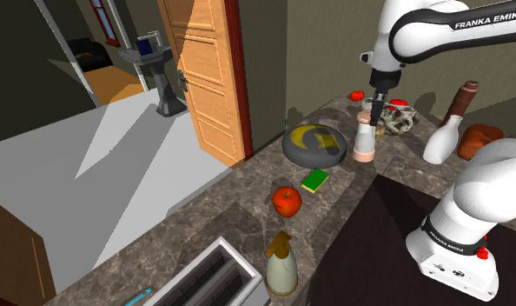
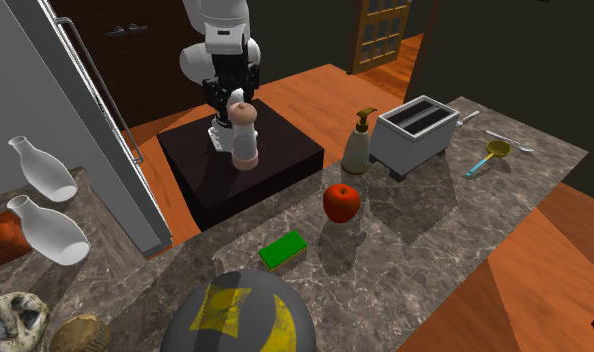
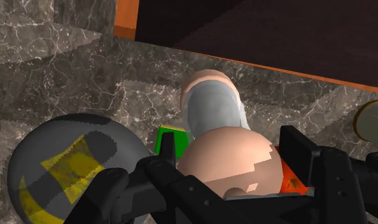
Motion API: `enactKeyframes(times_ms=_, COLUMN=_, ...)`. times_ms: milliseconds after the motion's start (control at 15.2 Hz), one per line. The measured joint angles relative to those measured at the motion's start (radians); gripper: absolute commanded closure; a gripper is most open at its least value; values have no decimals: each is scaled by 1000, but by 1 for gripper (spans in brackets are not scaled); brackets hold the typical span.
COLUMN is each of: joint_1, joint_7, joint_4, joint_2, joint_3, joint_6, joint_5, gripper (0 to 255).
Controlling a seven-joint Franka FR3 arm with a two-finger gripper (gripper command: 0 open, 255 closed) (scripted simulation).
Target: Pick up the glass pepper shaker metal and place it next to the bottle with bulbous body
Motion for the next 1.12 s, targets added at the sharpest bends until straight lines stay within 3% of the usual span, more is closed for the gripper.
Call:
enactKeyframes(times_ms=792, joint_1=4, joint_7=-10, joint_4=165, joint_2=10, joint_3=11, joint_6=-155, joint_5=12, gripper=255)
enactKeyframes(times_ms=1122, joint_1=-38, joint_7=-105, joint_4=151, joint_2=-36, joint_3=-72, joint_6=-176, joint_5=-52, gripper=255)
